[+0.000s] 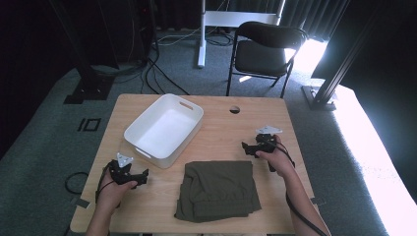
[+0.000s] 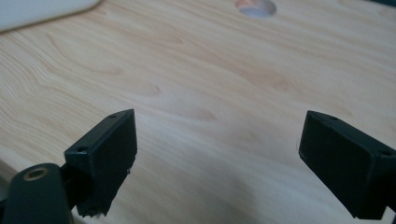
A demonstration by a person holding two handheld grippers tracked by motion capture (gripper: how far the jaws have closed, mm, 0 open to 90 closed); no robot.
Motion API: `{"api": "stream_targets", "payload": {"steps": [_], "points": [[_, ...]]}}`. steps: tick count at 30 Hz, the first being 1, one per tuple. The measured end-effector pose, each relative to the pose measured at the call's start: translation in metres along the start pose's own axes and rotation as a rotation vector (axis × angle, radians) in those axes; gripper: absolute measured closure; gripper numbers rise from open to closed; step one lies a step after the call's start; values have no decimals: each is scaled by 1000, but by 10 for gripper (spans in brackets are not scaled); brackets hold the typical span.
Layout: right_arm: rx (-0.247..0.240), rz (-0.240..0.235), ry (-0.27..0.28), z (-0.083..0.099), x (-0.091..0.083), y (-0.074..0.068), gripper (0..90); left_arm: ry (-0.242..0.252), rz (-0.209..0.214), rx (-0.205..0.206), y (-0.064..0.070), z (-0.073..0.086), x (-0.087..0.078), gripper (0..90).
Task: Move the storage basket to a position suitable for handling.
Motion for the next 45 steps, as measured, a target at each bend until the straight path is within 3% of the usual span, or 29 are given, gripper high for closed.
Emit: {"api": "stream_targets", "payload": {"steps": [16,34,45], "points": [[-31,-76,21,-36,22,-38,112,41,12,-5,0,-21,-8,72],[-85,-136,74,-90,47,-85,112,121,-8,-17,-17,-58,-24,72],[-90,-159,112,-123,60,-113,112,159,-21,-26,-27,-78,-29,72]]}}
Point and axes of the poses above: each handheld gripper's, and its own axes: x roughly forward along the jaws, z roughly out of its underside, y roughly to its right, the point moved 10 cm from there along x, roughly forward along the jaws, and after that the axes turned 10 degrees about x, right-handed, at the moved point
